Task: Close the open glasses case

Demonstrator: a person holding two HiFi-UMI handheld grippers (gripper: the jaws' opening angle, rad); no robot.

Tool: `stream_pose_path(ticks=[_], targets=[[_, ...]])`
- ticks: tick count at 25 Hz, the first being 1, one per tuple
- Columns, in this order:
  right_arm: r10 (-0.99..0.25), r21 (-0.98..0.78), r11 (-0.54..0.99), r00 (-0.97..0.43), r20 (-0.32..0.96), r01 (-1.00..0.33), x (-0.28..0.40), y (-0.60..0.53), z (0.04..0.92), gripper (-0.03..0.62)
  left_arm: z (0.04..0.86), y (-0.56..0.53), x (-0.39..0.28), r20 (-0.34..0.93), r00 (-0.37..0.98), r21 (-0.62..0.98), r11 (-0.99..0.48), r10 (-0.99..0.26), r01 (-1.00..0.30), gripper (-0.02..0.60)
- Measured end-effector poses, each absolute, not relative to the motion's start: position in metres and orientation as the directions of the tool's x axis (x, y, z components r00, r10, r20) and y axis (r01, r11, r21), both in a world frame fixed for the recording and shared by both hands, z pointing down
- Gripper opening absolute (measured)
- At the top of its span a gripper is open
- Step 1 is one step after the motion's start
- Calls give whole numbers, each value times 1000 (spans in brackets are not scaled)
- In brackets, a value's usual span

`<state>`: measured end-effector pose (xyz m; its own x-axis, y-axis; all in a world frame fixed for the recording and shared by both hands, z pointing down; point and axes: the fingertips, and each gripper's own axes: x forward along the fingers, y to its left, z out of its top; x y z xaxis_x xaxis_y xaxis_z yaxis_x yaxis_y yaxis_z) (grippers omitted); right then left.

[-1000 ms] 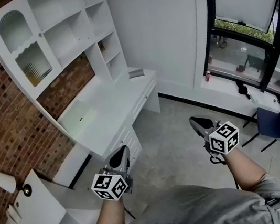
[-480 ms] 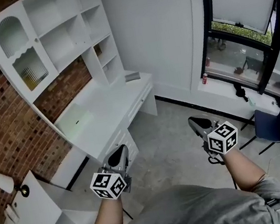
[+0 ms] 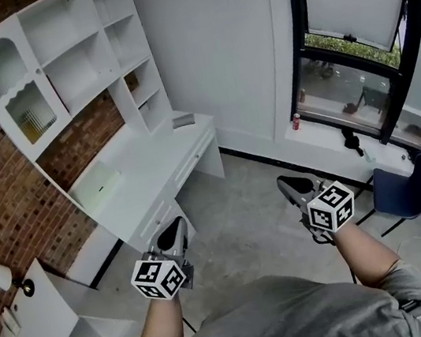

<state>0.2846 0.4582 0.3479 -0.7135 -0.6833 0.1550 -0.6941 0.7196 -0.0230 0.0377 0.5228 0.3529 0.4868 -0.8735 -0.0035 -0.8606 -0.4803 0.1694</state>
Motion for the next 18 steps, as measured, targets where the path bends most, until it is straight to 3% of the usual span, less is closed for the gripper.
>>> stream_pose_path(ticks=[8,18], targets=[[-687,-43,712,-708,167,-701,289,431,362,9,361,492,40,10,505,168,-496,-863,-852,-3],[-734,-22,668,-664,143,-744,201,323,363,9,367,363,-40,-36,593,169,-590,-804,-790,-3]])
